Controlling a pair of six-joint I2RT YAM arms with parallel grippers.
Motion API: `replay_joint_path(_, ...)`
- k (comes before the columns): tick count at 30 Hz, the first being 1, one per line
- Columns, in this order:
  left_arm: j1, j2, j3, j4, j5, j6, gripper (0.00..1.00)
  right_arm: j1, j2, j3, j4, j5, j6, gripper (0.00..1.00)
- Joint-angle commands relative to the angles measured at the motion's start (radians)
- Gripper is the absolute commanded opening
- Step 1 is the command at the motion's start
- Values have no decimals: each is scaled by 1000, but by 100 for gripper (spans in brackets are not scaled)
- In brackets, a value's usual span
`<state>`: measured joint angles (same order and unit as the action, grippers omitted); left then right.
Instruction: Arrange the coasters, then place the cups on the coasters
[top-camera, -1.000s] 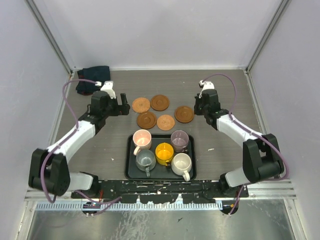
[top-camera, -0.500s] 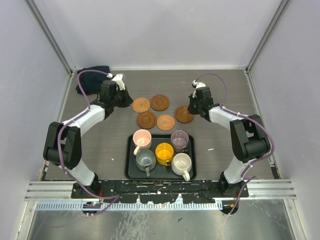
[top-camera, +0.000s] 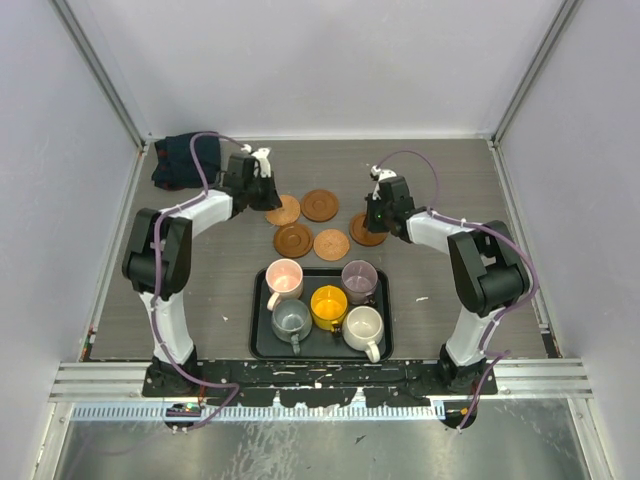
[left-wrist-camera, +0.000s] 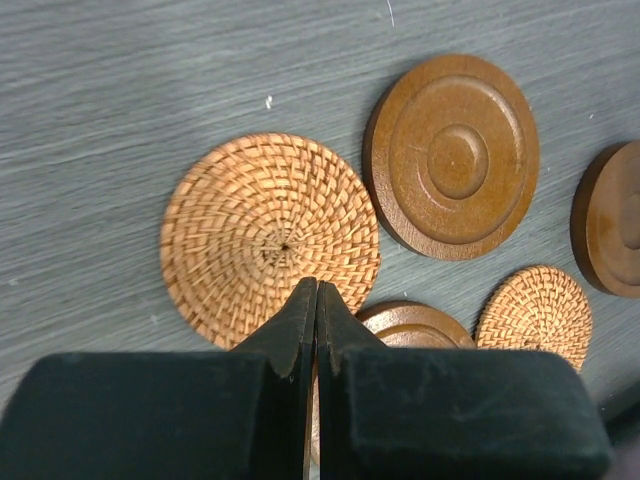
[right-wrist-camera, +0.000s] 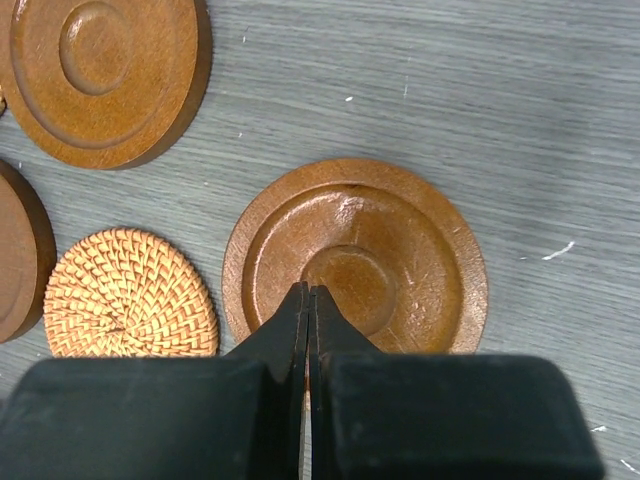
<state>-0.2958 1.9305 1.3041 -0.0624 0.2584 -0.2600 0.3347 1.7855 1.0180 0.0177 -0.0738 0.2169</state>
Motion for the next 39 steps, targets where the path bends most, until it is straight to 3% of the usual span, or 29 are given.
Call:
replay_joint_path(1,-30,51,90,-61,33,45,0,9,3,5,15,-1,19,1)
replay_joint_path(12,-51,163,191,-214,-41,26,0,9,78,52,-51,86,49,1)
replay_joint_path(20,-40,236,267,-383,-177,19,0,-41,123,115,-88,170,57,1)
replay_joint_path(29,55,198,205,-416,-211,8,0,-195,154,183,-87,151,82,1)
replay_joint_path(39,174,132,173,-373,-134,-18,1,-234,158,192,-65,140,79,1)
